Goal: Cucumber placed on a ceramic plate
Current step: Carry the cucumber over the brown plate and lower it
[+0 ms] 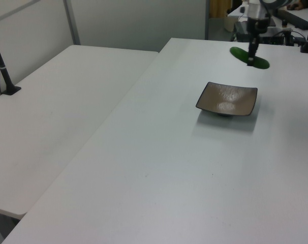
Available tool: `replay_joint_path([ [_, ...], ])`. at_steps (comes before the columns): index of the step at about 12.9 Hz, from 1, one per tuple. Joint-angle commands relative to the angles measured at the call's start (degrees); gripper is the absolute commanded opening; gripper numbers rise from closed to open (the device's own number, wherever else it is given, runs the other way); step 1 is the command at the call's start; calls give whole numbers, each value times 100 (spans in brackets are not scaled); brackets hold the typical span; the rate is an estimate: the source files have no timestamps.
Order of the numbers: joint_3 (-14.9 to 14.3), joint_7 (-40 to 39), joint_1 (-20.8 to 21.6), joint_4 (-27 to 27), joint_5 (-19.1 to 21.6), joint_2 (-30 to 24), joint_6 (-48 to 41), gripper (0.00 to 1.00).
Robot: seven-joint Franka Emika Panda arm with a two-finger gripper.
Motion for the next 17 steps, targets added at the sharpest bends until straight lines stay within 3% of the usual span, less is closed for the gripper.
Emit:
replay_joint_path([
  [1, 557, 636, 9, 402, 186, 385, -49, 42],
  [5, 1006, 1043, 18, 421, 134, 912, 452, 42],
  [10, 1051, 1113, 149, 395, 81, 1274, 523, 42],
  [13, 1051, 1113, 158, 386, 81, 1362, 514, 48],
  [14, 1051, 1105, 158, 395, 72, 1362, 514, 72],
  [15, 1051, 1105, 158, 395, 72, 1353, 514, 85],
  [17, 1051, 1113, 158, 395, 72, 1344, 505, 100],
])
